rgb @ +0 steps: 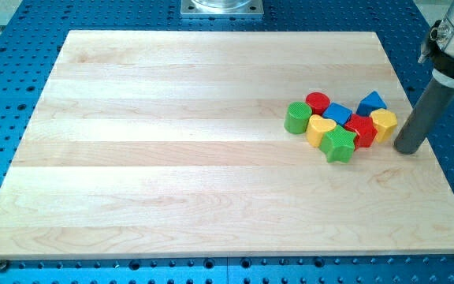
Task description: Move the green star into the heart
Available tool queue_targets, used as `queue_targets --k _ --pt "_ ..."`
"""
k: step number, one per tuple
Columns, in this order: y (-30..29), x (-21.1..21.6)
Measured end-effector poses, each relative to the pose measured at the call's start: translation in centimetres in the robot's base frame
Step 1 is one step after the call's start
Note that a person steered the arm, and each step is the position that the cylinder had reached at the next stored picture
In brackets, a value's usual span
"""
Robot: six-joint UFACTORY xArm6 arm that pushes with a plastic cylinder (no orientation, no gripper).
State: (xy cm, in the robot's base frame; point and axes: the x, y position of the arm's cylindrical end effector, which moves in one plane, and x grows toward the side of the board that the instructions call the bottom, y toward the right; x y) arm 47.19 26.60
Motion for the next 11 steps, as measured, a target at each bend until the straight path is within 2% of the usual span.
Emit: queue_targets --k 6,7,9,11 --pt "-1.7 0.3" --pt "-4.7 2.7" --pt "-10.5 3.2" --pt "-11.9 -1.3"
